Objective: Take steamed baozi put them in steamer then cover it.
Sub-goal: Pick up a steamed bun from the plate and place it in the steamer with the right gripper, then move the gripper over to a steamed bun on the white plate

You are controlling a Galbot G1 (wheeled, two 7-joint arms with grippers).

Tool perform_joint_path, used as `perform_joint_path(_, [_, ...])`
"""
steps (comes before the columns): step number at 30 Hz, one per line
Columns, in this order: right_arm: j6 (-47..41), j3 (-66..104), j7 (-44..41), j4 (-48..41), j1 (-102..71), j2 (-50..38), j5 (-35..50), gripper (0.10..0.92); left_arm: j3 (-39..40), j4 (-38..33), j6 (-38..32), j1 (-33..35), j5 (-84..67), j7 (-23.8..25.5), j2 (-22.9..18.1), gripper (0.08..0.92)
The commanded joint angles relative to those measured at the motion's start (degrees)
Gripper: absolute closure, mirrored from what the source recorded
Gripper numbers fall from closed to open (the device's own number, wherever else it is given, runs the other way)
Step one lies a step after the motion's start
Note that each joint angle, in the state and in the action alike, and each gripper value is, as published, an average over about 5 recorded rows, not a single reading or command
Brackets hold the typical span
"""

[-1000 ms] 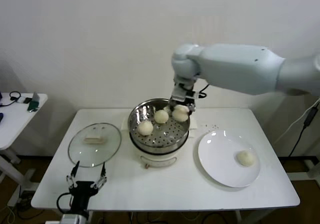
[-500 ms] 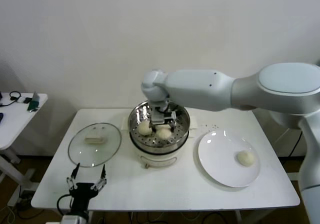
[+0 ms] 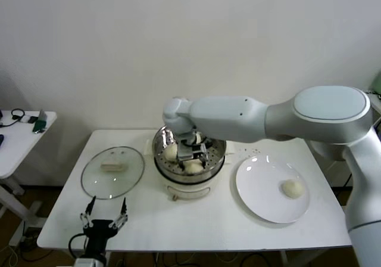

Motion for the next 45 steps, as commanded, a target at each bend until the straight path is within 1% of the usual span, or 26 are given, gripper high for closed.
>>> perform_joint_path(1, [-1.12, 0.47, -0.84, 0.19, -0.99, 0.2, -0.91, 0.254, -0.09, 0.24, -0.24, 0.37, 0.04, -0.08, -0.27, 0.177])
perform_joint_path(5, [-0.72, 1.59, -1.03, -0.03, -0.54, -0.42, -2.11, 0.208, -0.21, 0.13, -0.22, 0.43, -0.02, -0.12, -0.26, 0.177])
perform_joint_path(9, [-0.34, 2.84, -1.24, 0.0, 1.18, -1.97, -1.86, 0.203, -0.22, 0.03, -0.24, 0.44, -0.01, -0.12, -0.22, 0.177])
perform_joint_path(13, [-1.51, 3.79, -1.05, -0.07, 4.82, -5.12, 1.07, 0.202, -0.21, -0.14, -0.25, 0.43, 0.0, -0.12, -0.02, 0.177])
perform_joint_path(18, [-10.5, 8.52, -1.01, -2.21, 8.16, -10.65, 7.32, 0.203, -0.02, -0.35, -0.3, -0.17, 0.12, -0.11, 0.12, 0.177])
perform_joint_path(21, [-16.35, 6.73, 0.95, -1.58, 10.93, -15.98, 11.59, 0.203, 0.34, -0.8, -0.21, -0.36, 0.37, -0.08, 0.05, 0.177])
perform_joint_path(26, [-22.95, -3.86, 8.89, 3.0, 15.47, -26.6, 17.64, 0.203, 0.54, -1.37, -0.22, -0.15, 0.54, -0.06, 0.04, 0.177])
perform_joint_path(29, [-29.7, -8.63, 13.13, 8.19, 16.57, -33.19, 19.78, 0.203, 0.59, -1.33, -0.32, 0.06, 0.63, -0.06, 0.09, 0.177])
perform_joint_path(32, [-36.3, -11.58, 14.3, 12.86, 16.87, -39.63, 23.26, 0.203, 0.71, -1.36, -0.34, 0.22, 0.81, -0.09, 0.07, 0.177])
perform_joint_path(35, [-40.76, -13.81, 13.24, 15.05, 16.24, -44.97, 26.37, 0.203, 0.79, -1.44, -0.31, 0.28, 1.06, -0.15, -0.08, 0.177])
perform_joint_path(37, [-42.44, -14.66, 12.21, 15.4, 14.97, -48.07, 26.88, 0.203, 0.78, -1.46, -0.29, 0.26, 1.18, -0.17, -0.15, 0.177])
perform_joint_path(39, [-42.8, -13.21, 11.41, 14.51, 11.91, -50.66, 25.12, 0.203, 0.75, -1.48, -0.28, 0.19, 1.21, -0.16, -0.15, 0.177])
perform_joint_path(42, [-42.59, -7.42, 10.48, 11.73, 4.73, -53.41, 21.0, 0.203, 0.71, -1.54, -0.22, 0.01, 1.22, -0.14, -0.17, 0.177])
perform_joint_path(45, [-40.62, -1.07, 9.18, 8.52, -3.5, -54.86, 14.83, 0.203, 0.61, -1.73, -0.16, 0.0, 1.27, -0.14, -0.21, 0.177])
